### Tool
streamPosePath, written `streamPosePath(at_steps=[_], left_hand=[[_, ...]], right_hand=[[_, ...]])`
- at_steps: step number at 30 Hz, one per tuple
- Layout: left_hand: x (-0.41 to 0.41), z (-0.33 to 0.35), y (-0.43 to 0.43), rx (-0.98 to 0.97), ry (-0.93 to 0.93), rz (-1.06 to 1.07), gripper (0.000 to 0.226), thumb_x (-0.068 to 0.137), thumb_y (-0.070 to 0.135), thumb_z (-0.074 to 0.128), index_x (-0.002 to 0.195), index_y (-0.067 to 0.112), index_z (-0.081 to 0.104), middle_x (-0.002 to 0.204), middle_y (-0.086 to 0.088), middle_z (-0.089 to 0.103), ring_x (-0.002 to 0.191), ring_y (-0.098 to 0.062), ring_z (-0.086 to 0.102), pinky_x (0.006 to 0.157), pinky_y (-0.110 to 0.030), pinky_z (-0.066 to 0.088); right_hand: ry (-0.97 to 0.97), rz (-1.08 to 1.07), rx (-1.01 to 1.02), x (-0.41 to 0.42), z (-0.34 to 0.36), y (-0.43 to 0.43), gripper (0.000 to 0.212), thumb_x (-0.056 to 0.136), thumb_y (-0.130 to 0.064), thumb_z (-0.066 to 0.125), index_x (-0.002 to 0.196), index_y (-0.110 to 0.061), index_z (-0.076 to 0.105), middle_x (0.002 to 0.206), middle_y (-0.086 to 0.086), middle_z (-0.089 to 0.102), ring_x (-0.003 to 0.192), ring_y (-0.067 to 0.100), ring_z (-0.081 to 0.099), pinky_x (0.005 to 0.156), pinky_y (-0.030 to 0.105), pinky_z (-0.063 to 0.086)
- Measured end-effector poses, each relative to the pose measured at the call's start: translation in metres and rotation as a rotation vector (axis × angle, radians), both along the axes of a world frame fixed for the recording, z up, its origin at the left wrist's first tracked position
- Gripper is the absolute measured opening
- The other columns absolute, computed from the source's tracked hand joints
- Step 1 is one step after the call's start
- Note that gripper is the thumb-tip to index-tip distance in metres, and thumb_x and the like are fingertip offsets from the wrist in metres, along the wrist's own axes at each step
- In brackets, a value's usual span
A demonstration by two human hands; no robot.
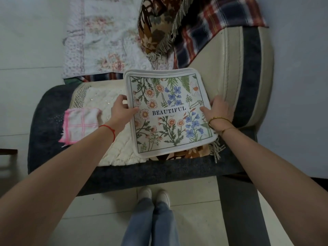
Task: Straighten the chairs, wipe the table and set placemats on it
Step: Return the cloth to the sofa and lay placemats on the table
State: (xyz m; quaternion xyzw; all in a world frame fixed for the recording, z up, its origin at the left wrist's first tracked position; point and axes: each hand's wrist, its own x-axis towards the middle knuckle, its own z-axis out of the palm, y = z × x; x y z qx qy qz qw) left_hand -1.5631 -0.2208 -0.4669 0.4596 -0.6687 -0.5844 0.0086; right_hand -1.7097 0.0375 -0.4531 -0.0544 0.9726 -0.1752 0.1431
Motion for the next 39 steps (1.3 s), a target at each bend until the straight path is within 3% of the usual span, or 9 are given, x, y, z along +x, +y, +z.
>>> streamPosePath(at_steps=[3, 8, 11, 14, 17, 24, 29, 32, 39], left_hand=[[0.005, 0.028, -0.018, -0.058, 0.073, 0.032, 0.033, 0.088, 0.002, 0.068, 0.114, 0.013, 0.052, 0.098, -0.006, 0.070, 0.089, -0.024, 0.071, 0.070, -0.034, 0.058], [0.022, 0.112, -0.068, -0.170, 0.199, 0.065, 0.031, 0.091, 0.007, 0.064, 0.118, 0.014, 0.051, 0.107, -0.006, 0.070, 0.093, -0.022, 0.071, 0.078, -0.042, 0.061], [0.045, 0.183, -0.097, -0.209, 0.278, 0.101, 0.028, 0.096, 0.012, 0.059, 0.122, 0.015, 0.047, 0.106, -0.007, 0.070, 0.088, -0.022, 0.073, 0.067, -0.039, 0.062], [0.080, 0.260, -0.128, -0.264, 0.347, 0.121, 0.028, 0.099, 0.016, 0.053, 0.126, 0.016, 0.046, 0.107, -0.008, 0.068, 0.088, -0.024, 0.072, 0.065, -0.038, 0.060], [0.125, 0.329, -0.162, -0.317, 0.407, 0.163, 0.029, 0.100, 0.018, 0.052, 0.128, 0.018, 0.045, 0.109, -0.010, 0.067, 0.090, -0.027, 0.072, 0.064, -0.038, 0.060], [0.252, 0.442, -0.225, -0.430, 0.536, 0.338, 0.022, 0.102, 0.017, 0.051, 0.123, 0.020, 0.046, 0.108, -0.009, 0.067, 0.091, -0.026, 0.072, 0.066, -0.040, 0.061], [0.370, 0.476, -0.262, -0.483, 0.589, 0.536, 0.020, 0.101, 0.018, 0.052, 0.121, 0.022, 0.049, 0.105, -0.001, 0.067, 0.087, -0.015, 0.072, 0.068, -0.034, 0.060], [0.456, 0.490, -0.287, -0.505, 0.614, 0.623, 0.016, 0.100, 0.018, 0.054, 0.111, 0.029, 0.052, 0.111, -0.004, 0.066, 0.097, -0.027, 0.070, 0.077, -0.045, 0.060], [0.665, 0.529, -0.355, -0.523, 0.641, 0.808, 0.024, 0.098, 0.019, 0.055, 0.119, 0.030, 0.055, 0.113, -0.013, 0.070, 0.096, -0.034, 0.072, 0.077, -0.051, 0.060]], right_hand=[[-0.050, 0.006, -0.268, 0.004, 0.012, -0.012, 0.021, 0.093, -0.030, 0.061, 0.100, -0.018, 0.046, 0.100, 0.003, 0.062, 0.084, 0.019, 0.058, 0.069, 0.033, 0.045], [0.025, -0.003, -0.578, 0.023, 0.070, -0.062, 0.013, 0.097, -0.023, 0.055, 0.103, -0.021, 0.044, 0.087, -0.010, 0.056, 0.075, 0.009, 0.058, 0.063, 0.025, 0.049], [0.061, 0.035, -0.731, 0.041, 0.114, -0.102, 0.016, 0.098, -0.019, 0.053, 0.106, -0.023, 0.040, 0.084, -0.005, 0.059, 0.068, 0.011, 0.060, 0.059, 0.028, 0.054], [0.115, 0.103, -0.853, 0.063, 0.171, -0.147, 0.016, 0.098, -0.016, 0.053, 0.105, -0.023, 0.040, 0.088, 0.001, 0.061, 0.066, 0.008, 0.057, 0.052, 0.008, 0.045], [0.089, 0.165, -0.953, 0.093, 0.230, -0.192, 0.014, 0.098, -0.014, 0.054, 0.106, -0.017, 0.042, 0.081, 0.000, 0.059, 0.059, 0.005, 0.053, 0.050, 0.009, 0.042], [0.045, 0.367, -1.028, 0.171, 0.342, -0.302, 0.017, 0.099, -0.019, 0.053, 0.108, -0.011, 0.042, 0.081, -0.004, 0.060, 0.069, 0.011, 0.060, 0.065, 0.033, 0.052], [-0.114, 0.554, -1.085, 0.256, 0.403, -0.374, 0.023, 0.097, -0.024, 0.056, 0.107, -0.010, 0.040, 0.096, 0.005, 0.064, 0.078, 0.012, 0.065, 0.066, 0.028, 0.055], [-0.240, 0.700, -1.077, 0.325, 0.428, -0.417, 0.027, 0.096, -0.022, 0.059, 0.108, -0.012, 0.038, 0.097, 0.003, 0.065, 0.081, 0.019, 0.070, 0.064, 0.030, 0.060], [-0.302, 0.926, -1.088, 0.515, 0.462, -0.536, 0.022, 0.098, -0.018, 0.053, 0.107, -0.013, 0.034, 0.100, 0.010, 0.068, 0.083, 0.025, 0.072, 0.065, 0.039, 0.062]])
